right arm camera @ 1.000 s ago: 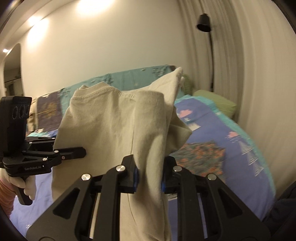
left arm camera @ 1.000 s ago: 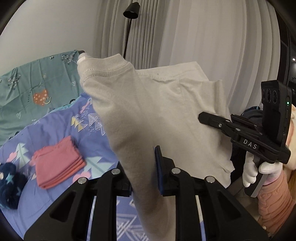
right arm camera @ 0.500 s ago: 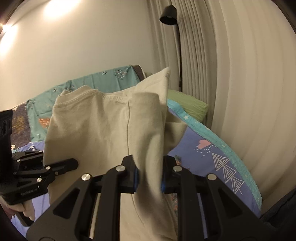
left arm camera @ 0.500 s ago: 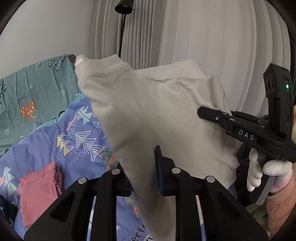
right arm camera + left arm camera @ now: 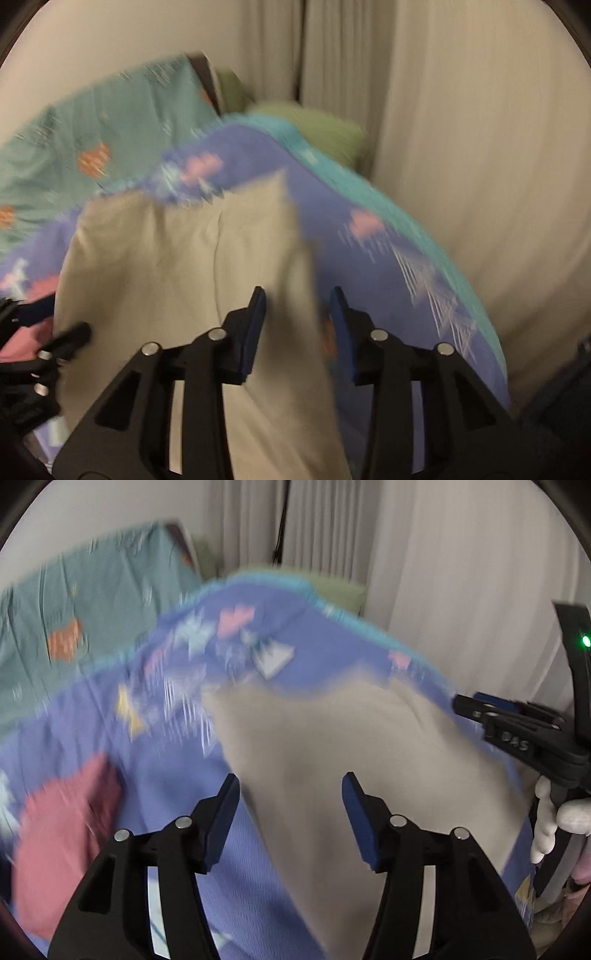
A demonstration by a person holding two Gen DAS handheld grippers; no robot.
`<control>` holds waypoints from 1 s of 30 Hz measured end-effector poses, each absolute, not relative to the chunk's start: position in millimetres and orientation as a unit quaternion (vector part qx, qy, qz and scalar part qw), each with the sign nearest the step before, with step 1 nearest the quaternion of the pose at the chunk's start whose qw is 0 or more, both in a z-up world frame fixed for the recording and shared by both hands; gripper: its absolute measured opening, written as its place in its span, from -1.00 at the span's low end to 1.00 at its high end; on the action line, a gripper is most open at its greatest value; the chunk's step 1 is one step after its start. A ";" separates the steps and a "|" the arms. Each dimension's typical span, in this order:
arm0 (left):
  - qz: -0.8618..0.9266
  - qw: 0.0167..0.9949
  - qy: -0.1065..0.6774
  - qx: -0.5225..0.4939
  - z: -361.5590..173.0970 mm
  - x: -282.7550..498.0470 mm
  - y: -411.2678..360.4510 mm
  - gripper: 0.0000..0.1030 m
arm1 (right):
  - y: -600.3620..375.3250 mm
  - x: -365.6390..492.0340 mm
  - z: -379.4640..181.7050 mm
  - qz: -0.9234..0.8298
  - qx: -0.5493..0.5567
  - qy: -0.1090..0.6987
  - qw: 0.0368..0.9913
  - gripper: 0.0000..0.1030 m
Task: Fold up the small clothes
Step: 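Lower the shirt onto the bed beside the pink cloths and open both grippers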
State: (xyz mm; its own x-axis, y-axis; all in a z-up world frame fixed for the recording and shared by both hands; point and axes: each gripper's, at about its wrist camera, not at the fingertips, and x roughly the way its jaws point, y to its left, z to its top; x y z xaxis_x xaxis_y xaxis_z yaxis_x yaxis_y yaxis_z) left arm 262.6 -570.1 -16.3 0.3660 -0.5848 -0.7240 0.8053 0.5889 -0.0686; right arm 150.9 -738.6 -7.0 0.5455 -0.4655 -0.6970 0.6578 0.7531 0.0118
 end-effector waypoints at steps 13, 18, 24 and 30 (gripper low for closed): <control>-0.396 0.844 0.345 0.115 -49.3 242.9 -548.1 0.61 | -726.2 135.9 -64.1 -0.354 0.094 0.339 0.867 -0.36; -0.392 0.855 0.326 0.090 -35.9 227.0 -521.6 0.63 | -726.9 138.0 -65.4 -0.363 0.100 0.341 0.861 -0.36; -0.405 0.865 0.275 0.108 2.1 183.5 -473.8 0.80 | -695.1 139.0 -42.7 -0.397 0.025 0.374 0.838 -0.37; -0.420 0.875 0.228 0.082 33.2 146.0 -425.1 0.97 | -630.0 54.5 -5.8 -0.364 0.063 0.301 0.879 0.33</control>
